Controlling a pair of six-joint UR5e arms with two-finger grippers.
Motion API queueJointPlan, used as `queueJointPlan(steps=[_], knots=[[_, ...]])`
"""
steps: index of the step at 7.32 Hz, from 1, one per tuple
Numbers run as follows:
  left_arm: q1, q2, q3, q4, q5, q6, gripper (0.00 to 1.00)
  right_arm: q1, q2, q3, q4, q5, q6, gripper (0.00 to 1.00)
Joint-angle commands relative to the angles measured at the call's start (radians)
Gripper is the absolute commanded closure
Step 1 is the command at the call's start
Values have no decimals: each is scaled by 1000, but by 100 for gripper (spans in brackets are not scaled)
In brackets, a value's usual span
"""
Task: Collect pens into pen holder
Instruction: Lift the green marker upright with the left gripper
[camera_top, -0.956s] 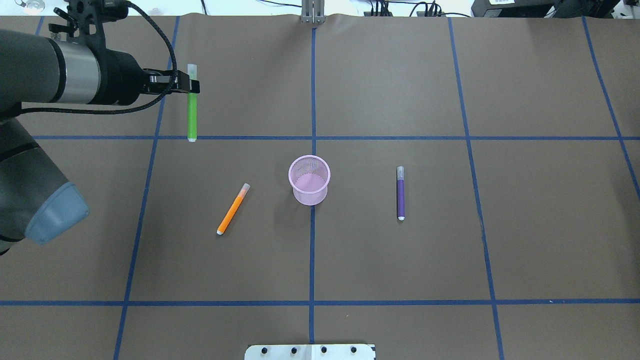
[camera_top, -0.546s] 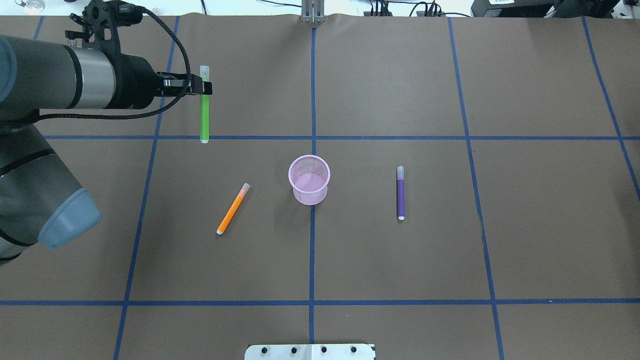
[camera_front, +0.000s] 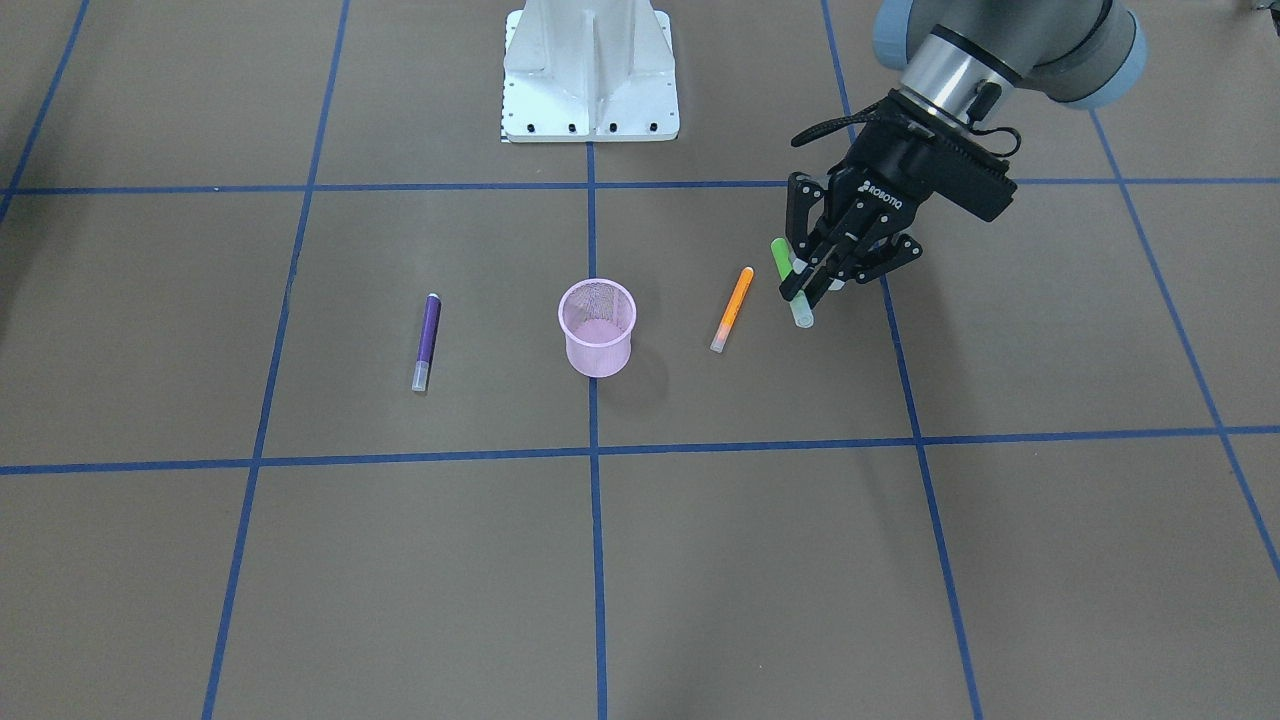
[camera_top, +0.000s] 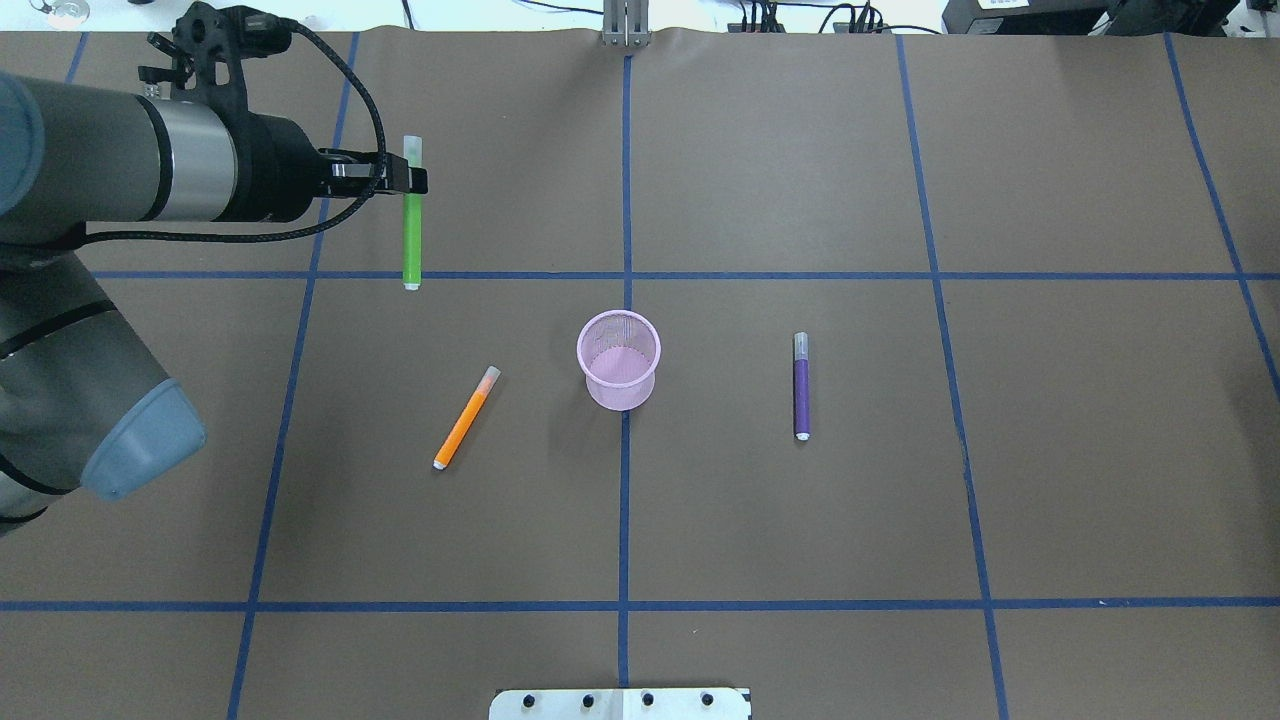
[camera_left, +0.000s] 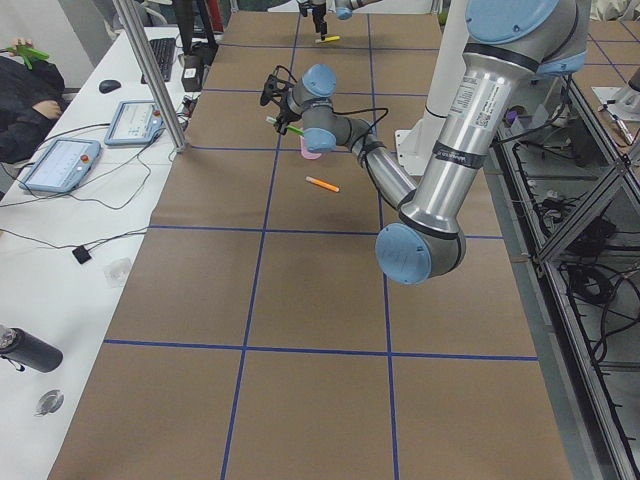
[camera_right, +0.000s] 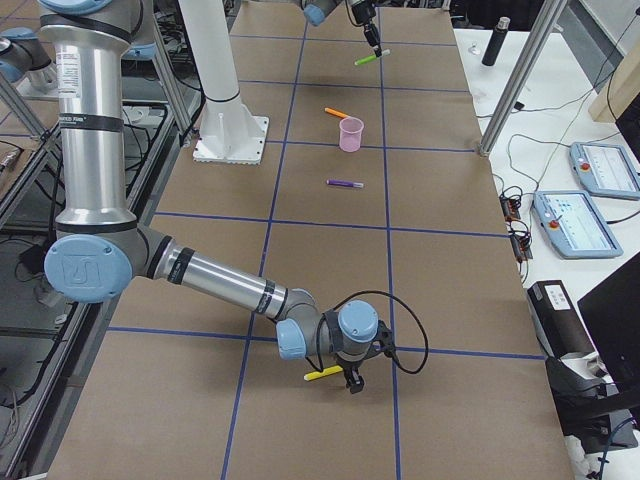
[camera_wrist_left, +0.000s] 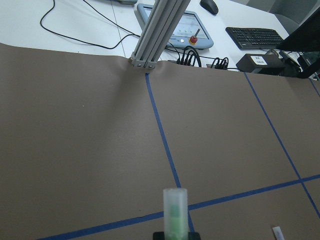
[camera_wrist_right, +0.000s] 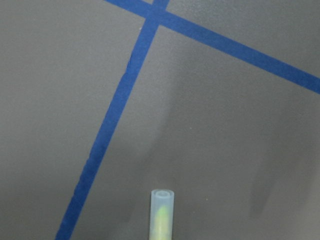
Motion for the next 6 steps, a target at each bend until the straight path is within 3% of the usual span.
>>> queueJointPlan(steps=[1, 3, 4, 6], knots=[[1, 0, 5, -1, -1, 0, 100, -5, 1, -5, -1, 12, 2, 23], [0, 0, 5, -1, -1, 0, 100, -9, 1, -5, -3, 13, 2, 34], [0, 0, 5, -1, -1, 0, 100, -11, 1, -5, -3, 13, 2, 45], [0, 0, 3, -1, -1, 0, 100, -16, 1, -5, -4, 13, 2, 51]])
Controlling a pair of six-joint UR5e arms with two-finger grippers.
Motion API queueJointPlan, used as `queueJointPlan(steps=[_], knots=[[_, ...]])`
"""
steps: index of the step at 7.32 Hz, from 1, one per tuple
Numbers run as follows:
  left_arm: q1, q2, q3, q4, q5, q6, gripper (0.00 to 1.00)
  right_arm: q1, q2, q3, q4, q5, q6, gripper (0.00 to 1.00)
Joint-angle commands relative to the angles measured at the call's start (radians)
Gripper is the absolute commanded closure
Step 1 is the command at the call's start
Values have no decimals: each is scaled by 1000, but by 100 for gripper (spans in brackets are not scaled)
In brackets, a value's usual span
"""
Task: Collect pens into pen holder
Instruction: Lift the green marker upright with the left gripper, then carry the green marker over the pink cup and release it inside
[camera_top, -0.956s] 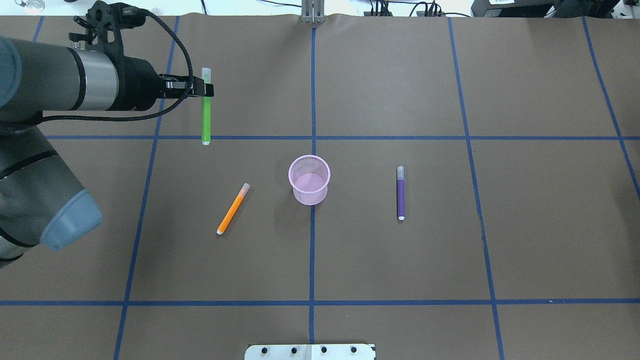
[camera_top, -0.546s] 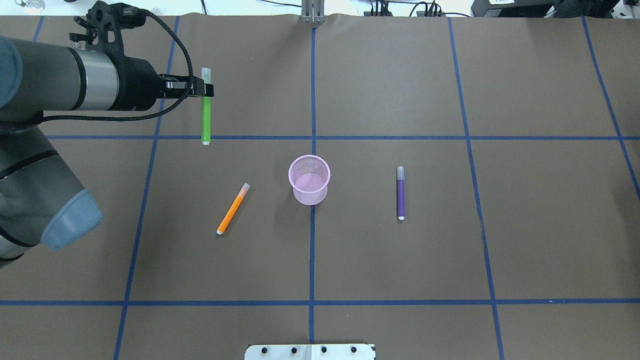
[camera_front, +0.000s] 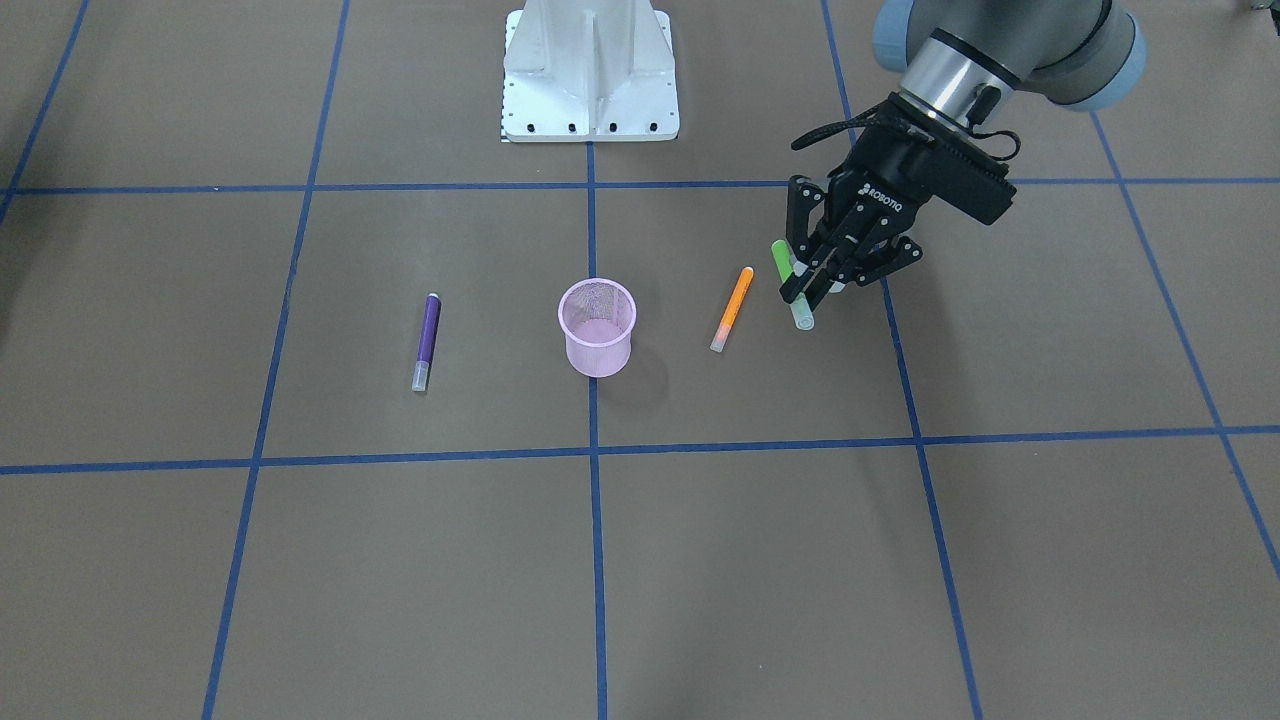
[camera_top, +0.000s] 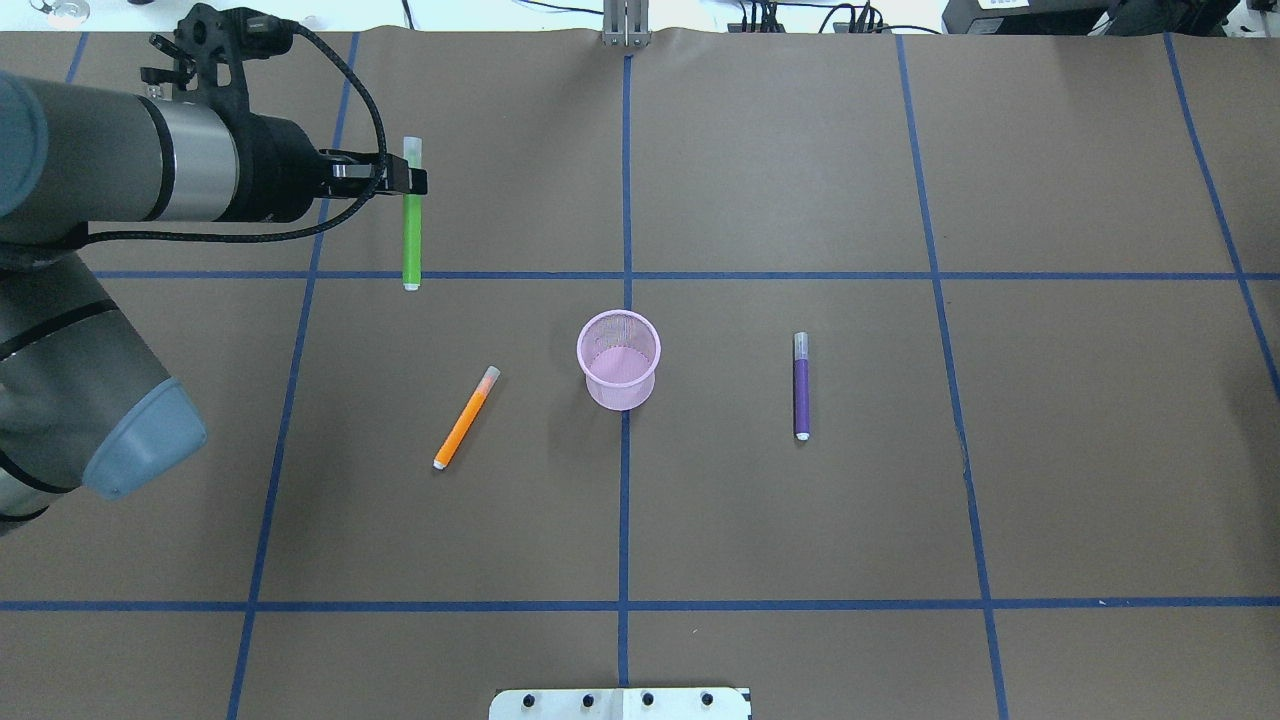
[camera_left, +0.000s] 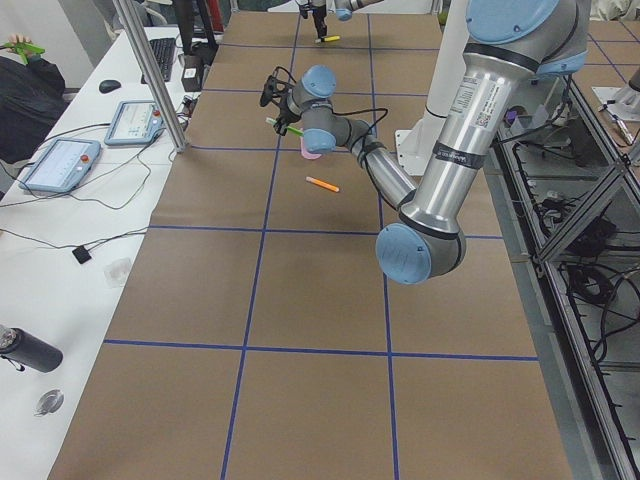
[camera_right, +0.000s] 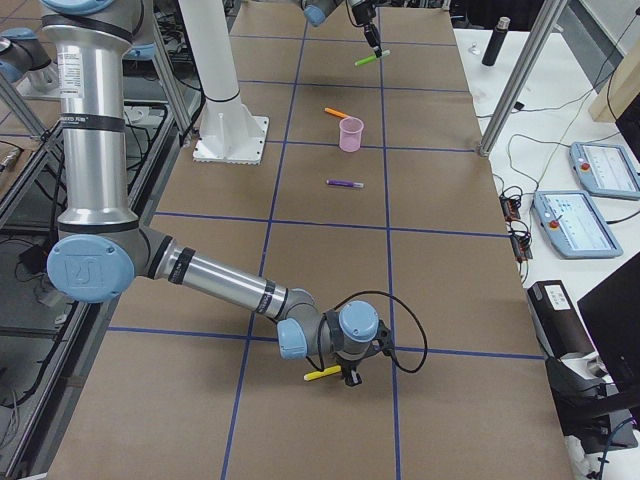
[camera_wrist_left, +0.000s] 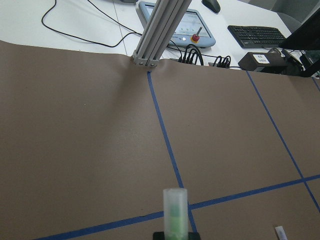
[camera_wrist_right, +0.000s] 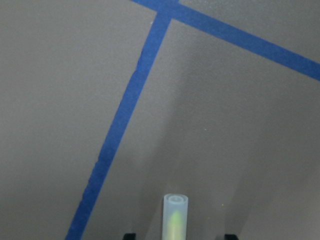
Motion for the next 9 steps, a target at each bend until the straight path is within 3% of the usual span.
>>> queueJointPlan(steps=[1, 2, 3, 6, 7, 9], knots=[[0, 0, -1, 2, 0, 0, 100, -3, -1, 0, -1, 0, -1, 62], [0, 0, -1, 2, 0, 0, 100, -3, -1, 0, -1, 0, -3, 85], [1, 0, -1, 3, 0, 0, 100, -3, -3, 0, 1, -1, -11, 100], [3, -30, -1, 2, 5, 5, 100, -2, 0, 24, 2, 32, -8, 100], [33, -78, 0, -11, 58, 0, 100, 1, 2, 47, 1, 95, -3, 100], [214, -144, 47, -110, 275, -2, 100, 27, 23, 84, 1, 112, 17, 100]])
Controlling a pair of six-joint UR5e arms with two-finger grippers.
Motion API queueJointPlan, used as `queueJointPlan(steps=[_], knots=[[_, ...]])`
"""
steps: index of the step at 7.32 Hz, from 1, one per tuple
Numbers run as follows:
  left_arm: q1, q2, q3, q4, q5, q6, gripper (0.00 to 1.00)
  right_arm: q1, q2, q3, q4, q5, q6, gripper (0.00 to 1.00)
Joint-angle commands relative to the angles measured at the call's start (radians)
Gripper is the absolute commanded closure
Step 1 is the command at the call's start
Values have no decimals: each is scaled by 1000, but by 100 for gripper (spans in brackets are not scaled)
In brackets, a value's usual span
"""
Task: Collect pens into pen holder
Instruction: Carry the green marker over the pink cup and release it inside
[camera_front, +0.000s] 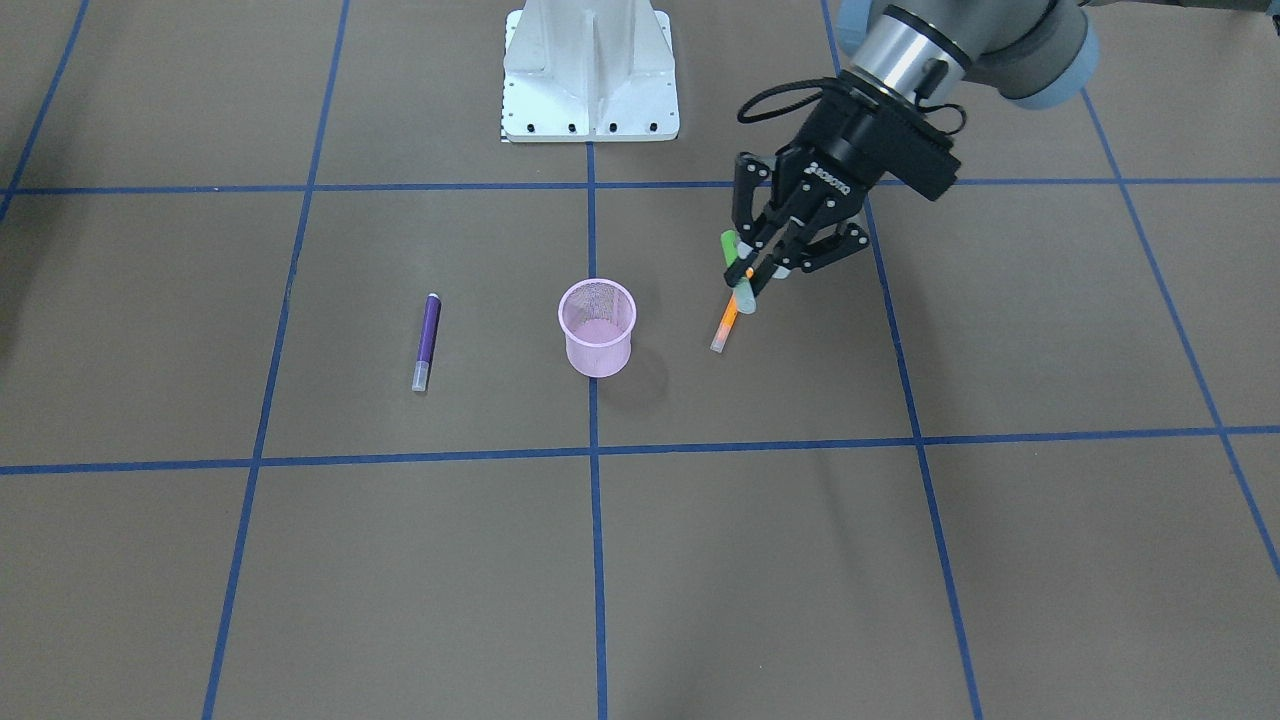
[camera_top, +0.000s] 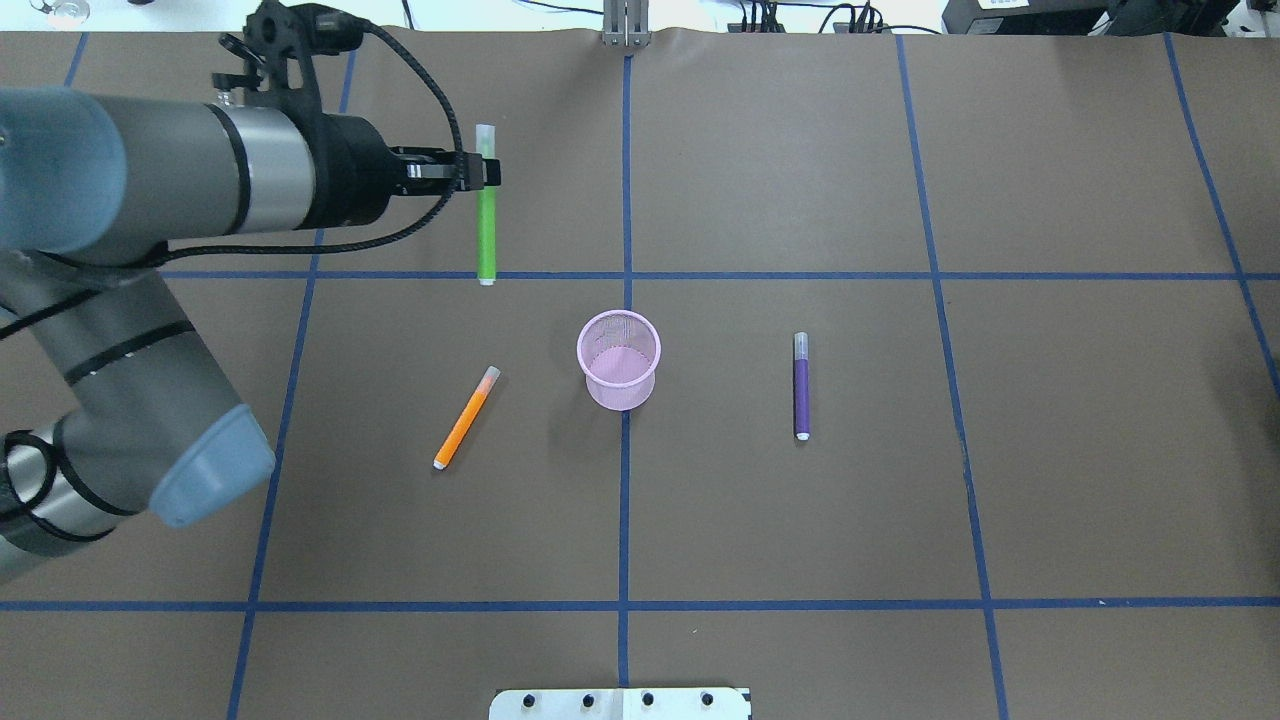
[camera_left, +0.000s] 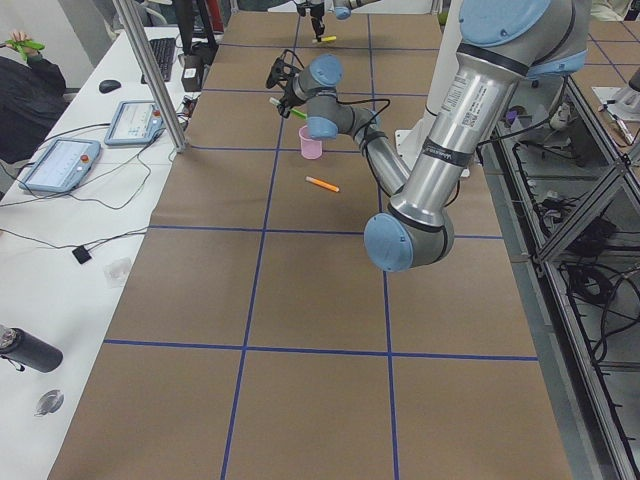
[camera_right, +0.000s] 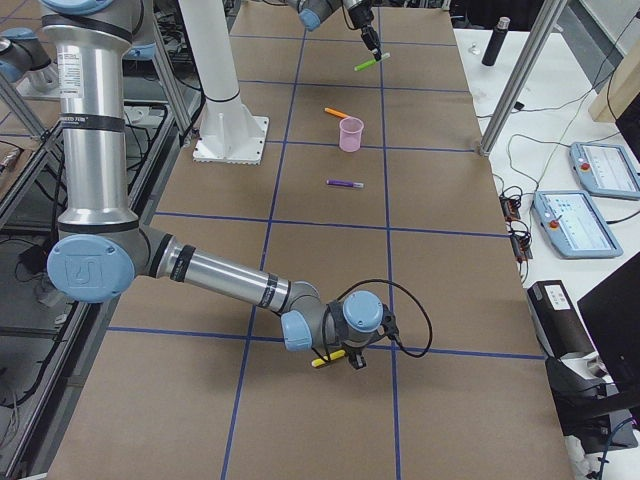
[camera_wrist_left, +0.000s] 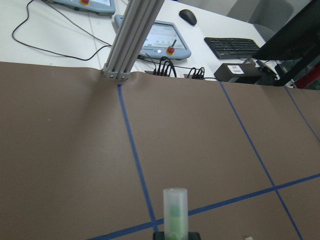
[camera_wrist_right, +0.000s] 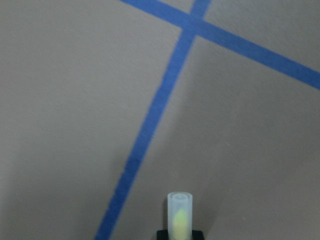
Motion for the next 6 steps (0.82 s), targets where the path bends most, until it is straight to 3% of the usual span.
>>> queueJointPlan(steps=[1, 4, 6], knots=[[183, -49, 71, -130, 235, 0, 100, 40, 38, 24, -1, 18, 16, 100], [199, -88, 310, -418, 278, 62, 100, 58, 78, 26, -22, 45, 19, 100], [195, -100, 403, -516, 276, 113, 100, 58, 106, 68, -129, 62, 23, 100]])
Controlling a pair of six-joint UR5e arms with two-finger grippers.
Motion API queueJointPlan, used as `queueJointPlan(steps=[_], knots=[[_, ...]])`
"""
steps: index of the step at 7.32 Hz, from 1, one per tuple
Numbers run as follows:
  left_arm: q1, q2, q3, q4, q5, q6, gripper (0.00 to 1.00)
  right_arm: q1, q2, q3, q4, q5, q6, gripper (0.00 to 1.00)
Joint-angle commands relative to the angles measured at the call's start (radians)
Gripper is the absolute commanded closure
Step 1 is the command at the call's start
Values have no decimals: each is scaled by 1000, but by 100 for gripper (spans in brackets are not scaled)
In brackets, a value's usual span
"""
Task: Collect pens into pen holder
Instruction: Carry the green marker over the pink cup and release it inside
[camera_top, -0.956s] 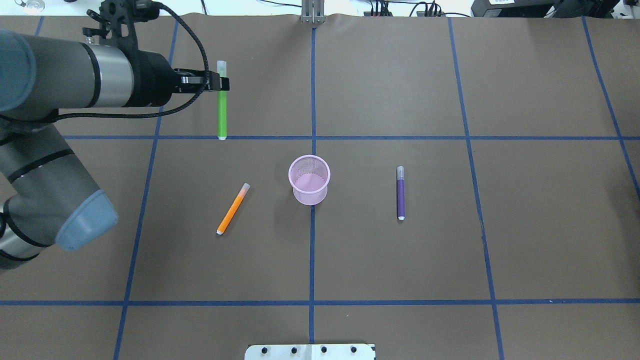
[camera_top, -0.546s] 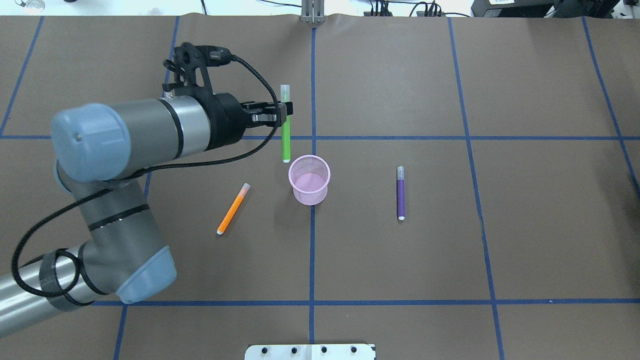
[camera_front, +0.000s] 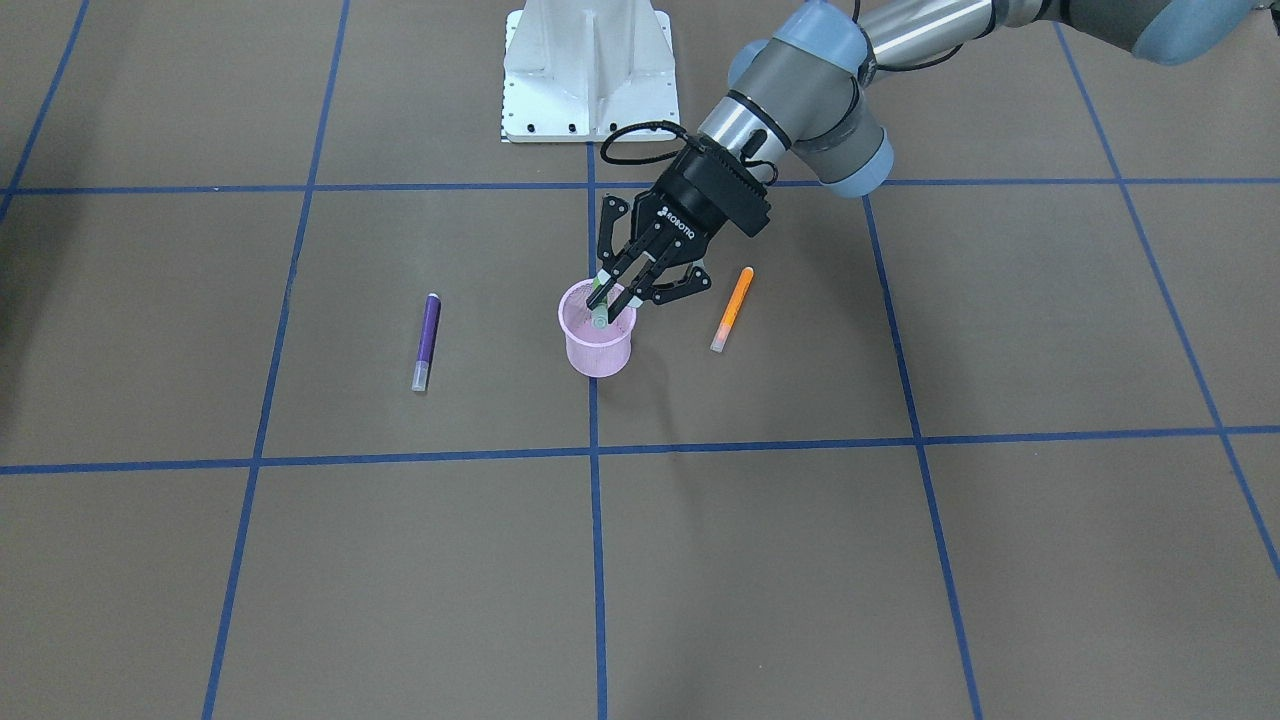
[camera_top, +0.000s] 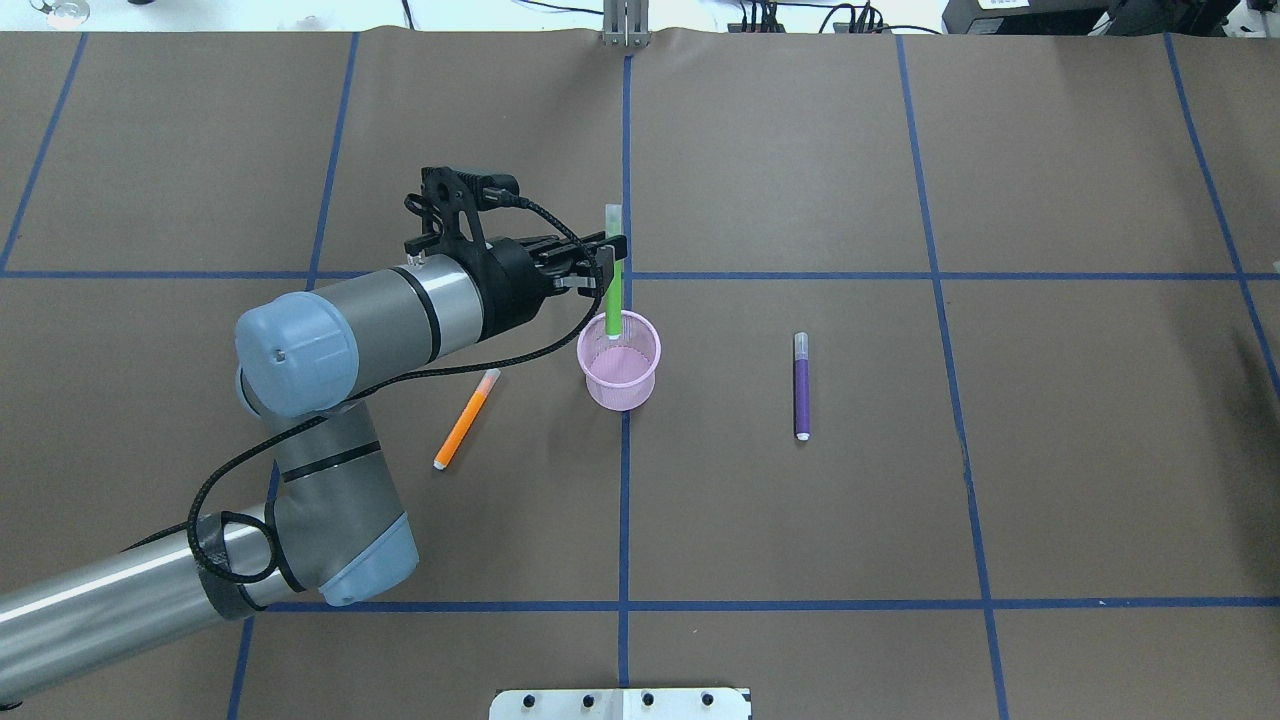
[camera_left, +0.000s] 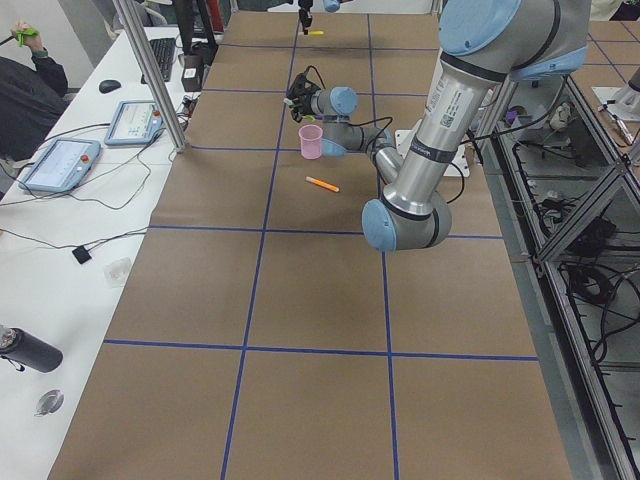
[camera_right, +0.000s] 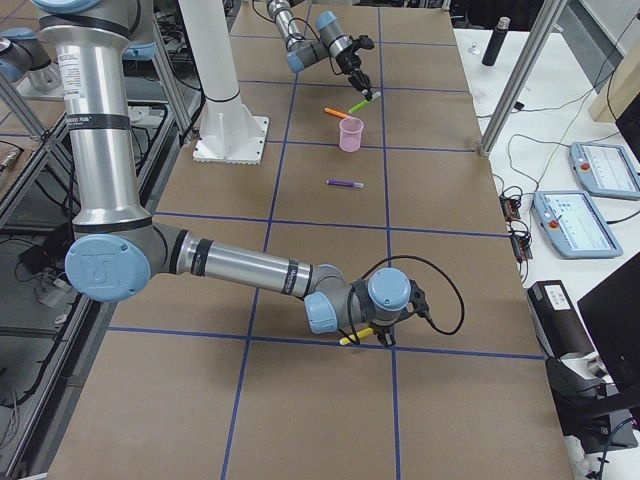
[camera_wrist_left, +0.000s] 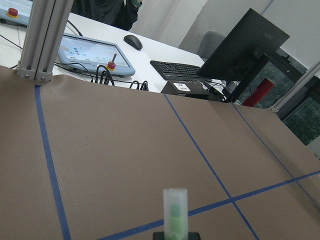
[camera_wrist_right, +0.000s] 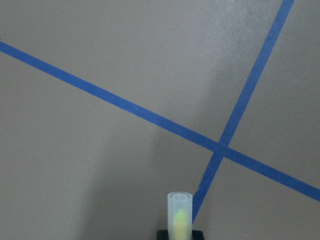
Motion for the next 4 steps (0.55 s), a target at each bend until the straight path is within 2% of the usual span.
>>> queueJointPlan(steps=[1, 4], knots=[[5, -15, 86, -103, 0, 23, 100, 1, 12, 50, -71, 13, 3, 100], [32, -15, 120, -112, 2, 23, 100, 10, 8, 94, -70, 17, 3, 100]])
